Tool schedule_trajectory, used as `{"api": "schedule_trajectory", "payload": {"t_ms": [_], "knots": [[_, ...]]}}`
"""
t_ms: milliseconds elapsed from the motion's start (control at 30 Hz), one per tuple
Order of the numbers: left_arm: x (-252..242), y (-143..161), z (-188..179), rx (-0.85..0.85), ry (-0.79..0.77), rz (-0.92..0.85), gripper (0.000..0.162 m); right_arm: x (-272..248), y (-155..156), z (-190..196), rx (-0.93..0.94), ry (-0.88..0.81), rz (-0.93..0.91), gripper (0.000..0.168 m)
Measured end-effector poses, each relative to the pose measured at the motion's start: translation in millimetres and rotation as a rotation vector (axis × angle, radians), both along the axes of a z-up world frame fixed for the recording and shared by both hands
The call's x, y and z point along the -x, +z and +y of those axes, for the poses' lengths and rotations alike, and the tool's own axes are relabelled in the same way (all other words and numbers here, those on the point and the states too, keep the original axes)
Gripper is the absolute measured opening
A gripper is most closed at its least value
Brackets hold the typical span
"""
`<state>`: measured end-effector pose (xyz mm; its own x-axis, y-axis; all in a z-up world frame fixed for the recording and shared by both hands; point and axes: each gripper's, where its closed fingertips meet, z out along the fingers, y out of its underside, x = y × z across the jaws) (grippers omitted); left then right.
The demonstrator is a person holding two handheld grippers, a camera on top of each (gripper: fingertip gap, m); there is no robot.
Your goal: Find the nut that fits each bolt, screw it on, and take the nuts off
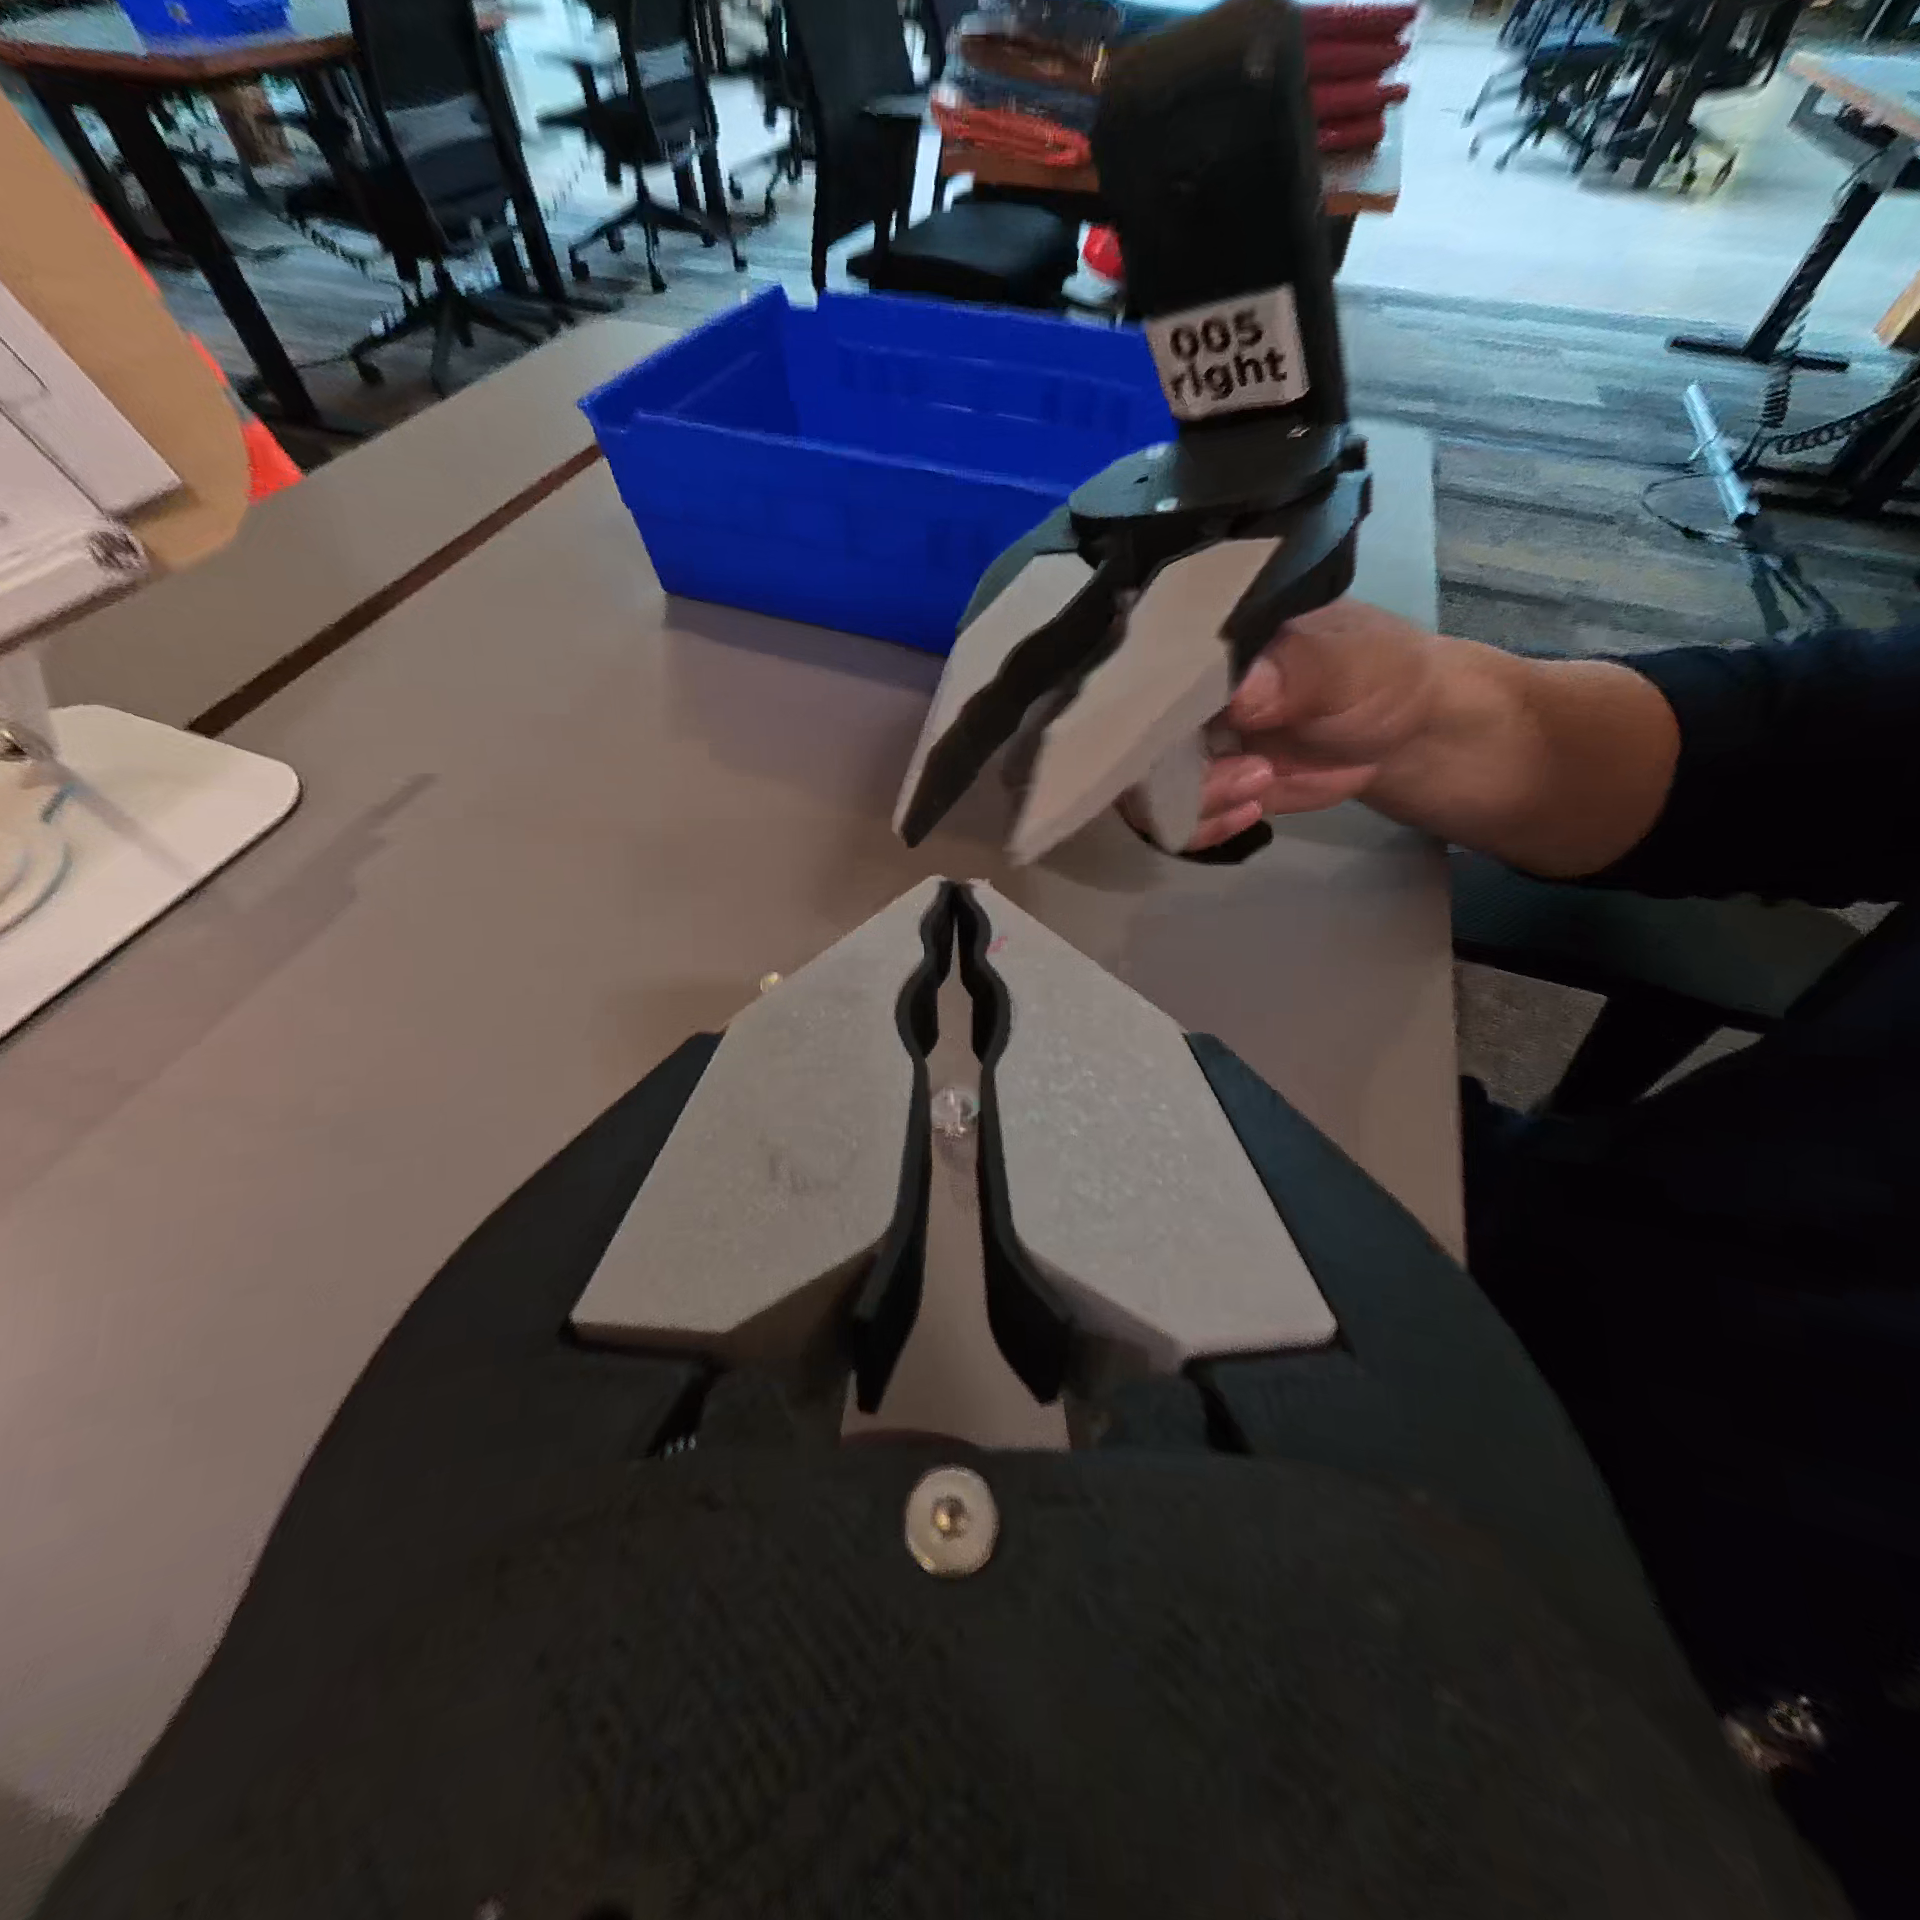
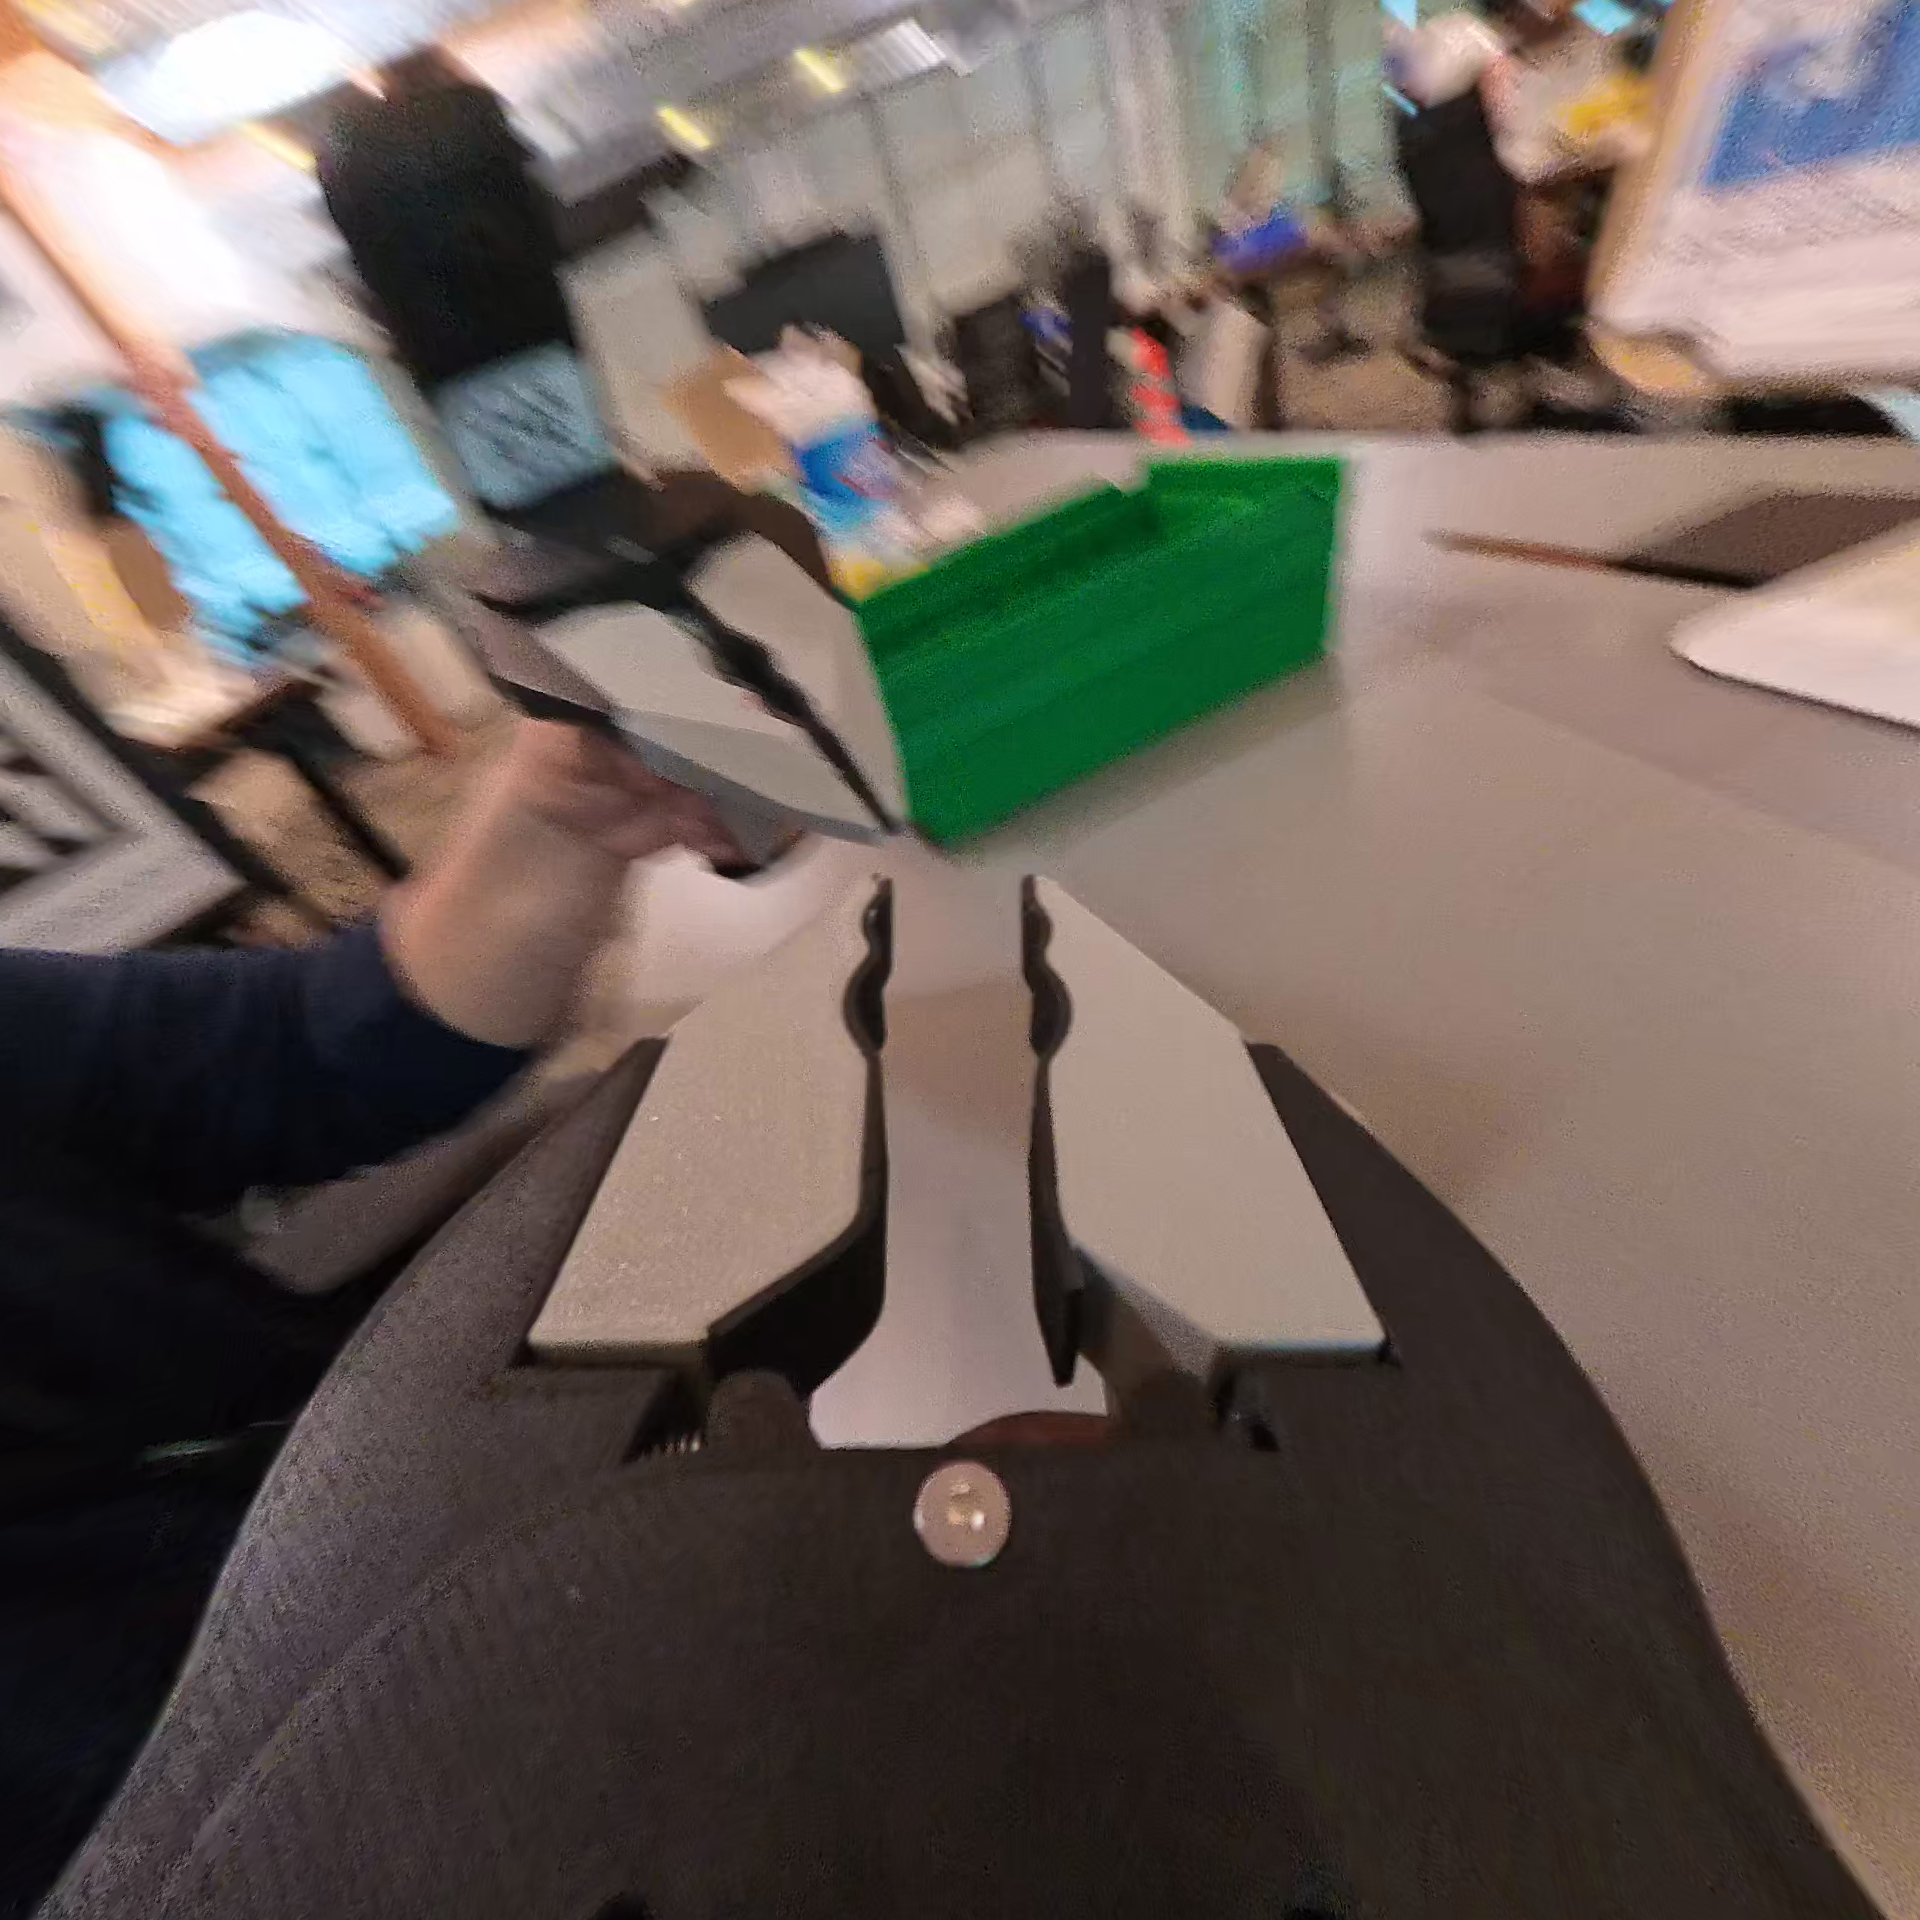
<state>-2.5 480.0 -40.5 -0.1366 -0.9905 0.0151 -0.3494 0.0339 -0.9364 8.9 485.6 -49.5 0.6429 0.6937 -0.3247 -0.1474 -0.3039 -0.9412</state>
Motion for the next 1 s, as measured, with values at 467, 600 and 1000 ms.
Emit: {"api": "schedule_trajectory", "payload": {"t_ms": [467, 600, 1000], "knots": [[-8.1, -129.2, 83.1, -0.038, 0.348, 0.307, 0.004, 35.8, -80.2, -31.7, -0.030, 0.063, -0.459, 0.032], [2.7, -133.7, 96.9, 0.032, 0.405, 0.313, 0.013, 51.7, -100.3, -10.8, -0.003, 0.056, -0.606, 0.028], [45.3, -101.9, 155.8, 0.070, 0.675, 0.157, 0.024, 108.9, -116.9, 53.1, 0.017, 0.077, -0.725, 0.032]]}}
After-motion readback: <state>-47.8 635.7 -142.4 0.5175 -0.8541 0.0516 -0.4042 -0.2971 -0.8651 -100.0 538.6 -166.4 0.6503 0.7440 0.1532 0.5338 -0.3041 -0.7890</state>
